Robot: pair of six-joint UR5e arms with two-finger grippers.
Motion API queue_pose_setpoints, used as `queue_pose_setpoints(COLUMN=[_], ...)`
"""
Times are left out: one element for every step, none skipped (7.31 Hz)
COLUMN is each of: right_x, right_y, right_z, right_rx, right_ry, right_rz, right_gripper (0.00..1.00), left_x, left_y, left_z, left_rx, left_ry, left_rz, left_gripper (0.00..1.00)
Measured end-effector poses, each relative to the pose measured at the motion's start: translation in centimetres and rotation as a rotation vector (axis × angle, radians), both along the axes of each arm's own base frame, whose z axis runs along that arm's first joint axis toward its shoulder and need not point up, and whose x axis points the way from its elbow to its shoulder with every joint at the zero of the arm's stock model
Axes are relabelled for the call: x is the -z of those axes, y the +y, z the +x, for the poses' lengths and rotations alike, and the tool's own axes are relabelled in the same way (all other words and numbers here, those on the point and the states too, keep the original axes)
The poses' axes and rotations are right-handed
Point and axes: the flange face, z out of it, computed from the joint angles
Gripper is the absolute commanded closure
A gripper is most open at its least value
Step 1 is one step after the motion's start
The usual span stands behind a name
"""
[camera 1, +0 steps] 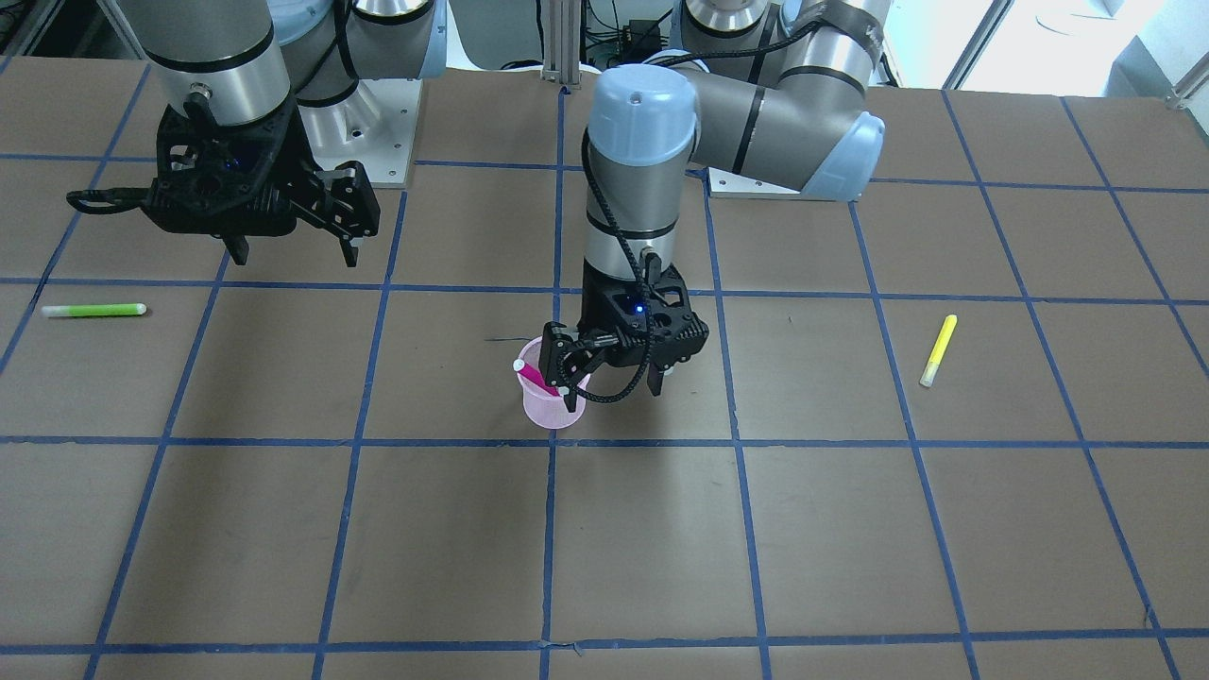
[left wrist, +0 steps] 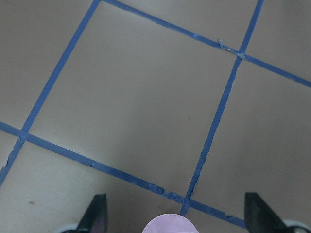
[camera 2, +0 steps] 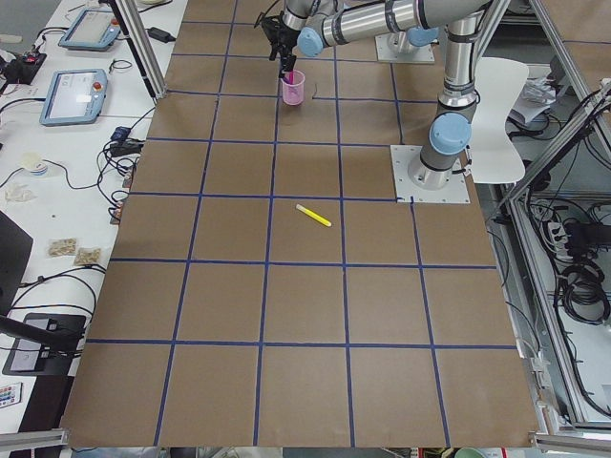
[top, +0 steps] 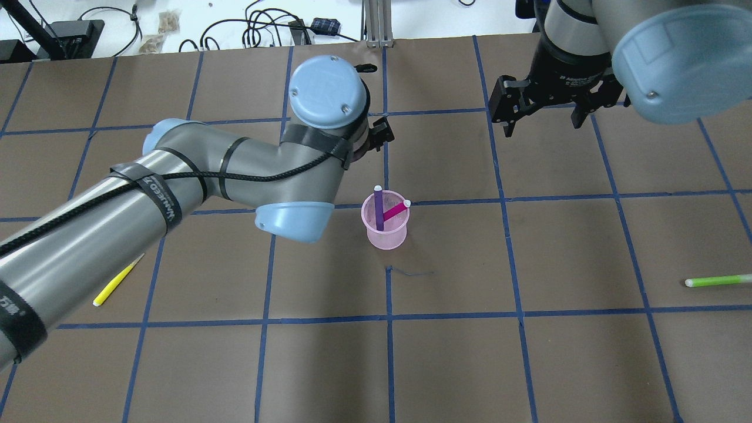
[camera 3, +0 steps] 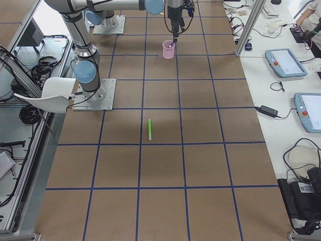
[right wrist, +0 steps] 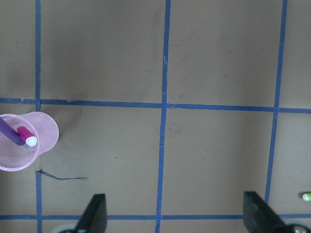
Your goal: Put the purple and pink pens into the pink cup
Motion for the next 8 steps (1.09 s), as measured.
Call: queue_pose_setpoints(right_x=[0.0,0.0,0.0,0.0,0.0,0.0,0.0,0.0], right_y=[0.0,0.0,0.0,0.0,0.0,0.0,0.0,0.0], right_z=[0.0,0.0,0.0,0.1,0.1,0.0,0.0,0.0], right_rx=[0.0,-0.001,-0.002,-0.002,-0.002,-0.001,-0.001,-0.001], right_ry=[0.0,0.0,0.0,-0.001,-0.001,-0.001,0.0,-0.001], right_rz=[0.0,0.0,0.0,0.0,0.001,0.001,0.002,0.002], right_gripper=[0.0,0.0,0.0,0.0,0.0,0.0,0.0,0.0], left_x=[-1.3,-3.0,-5.0,-6.8,-8.4,-10.1,-11.4,-12.3], left_y=[-0.9,-1.4,-1.7,-1.6,-0.9,0.3,1.6,2.8], left_z=[2.9,5.8,9.2,12.4,14.9,16.6,17.8,18.6], left_rx=[0.092,0.145,0.174,0.205,0.235,0.24,0.233,0.226], left_ry=[-0.028,-0.053,-0.073,-0.087,-0.094,-0.096,-0.097,-0.098], left_rz=[0.035,0.068,0.095,0.116,0.143,0.175,0.208,0.237], left_gripper=[0.0,0.0,0.0,0.0,0.0,0.0,0.0,0.0])
